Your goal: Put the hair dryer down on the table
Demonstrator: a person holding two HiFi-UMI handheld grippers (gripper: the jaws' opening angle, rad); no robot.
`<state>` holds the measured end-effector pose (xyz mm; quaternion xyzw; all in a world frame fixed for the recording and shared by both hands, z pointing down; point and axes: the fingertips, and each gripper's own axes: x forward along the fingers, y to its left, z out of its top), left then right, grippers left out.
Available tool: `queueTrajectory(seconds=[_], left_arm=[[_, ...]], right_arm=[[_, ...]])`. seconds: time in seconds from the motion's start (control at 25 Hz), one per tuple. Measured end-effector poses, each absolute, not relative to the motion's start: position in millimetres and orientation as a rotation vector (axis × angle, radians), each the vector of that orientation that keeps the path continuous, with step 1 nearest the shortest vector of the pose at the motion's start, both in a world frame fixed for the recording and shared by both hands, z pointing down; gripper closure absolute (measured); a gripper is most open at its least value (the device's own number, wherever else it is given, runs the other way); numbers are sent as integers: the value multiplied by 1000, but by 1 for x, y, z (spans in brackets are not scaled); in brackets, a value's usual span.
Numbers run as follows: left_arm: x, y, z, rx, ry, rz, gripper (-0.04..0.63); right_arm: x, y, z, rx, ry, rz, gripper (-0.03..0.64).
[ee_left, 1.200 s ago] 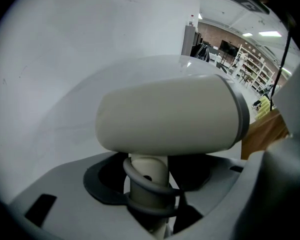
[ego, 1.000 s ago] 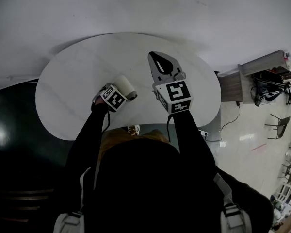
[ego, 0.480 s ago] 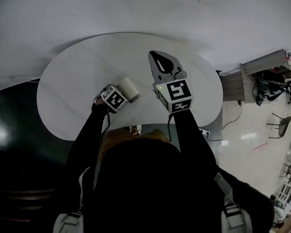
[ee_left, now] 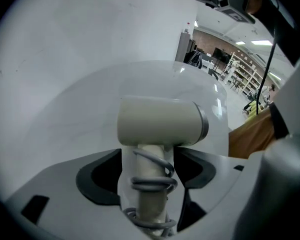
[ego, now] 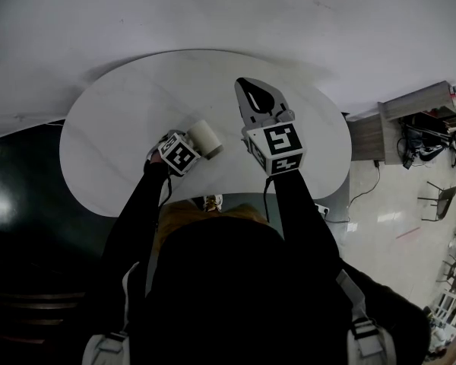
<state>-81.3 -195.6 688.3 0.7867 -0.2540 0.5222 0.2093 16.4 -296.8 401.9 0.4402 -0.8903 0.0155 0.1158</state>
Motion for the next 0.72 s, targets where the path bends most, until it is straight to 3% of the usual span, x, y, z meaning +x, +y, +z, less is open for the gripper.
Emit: queueTrajectory(seconds=[0.72], left_arm=[[-99,-241,583,2372,-987,1295,258]], right_arm=[[-2,-294,382,1270,-2685,36,589]])
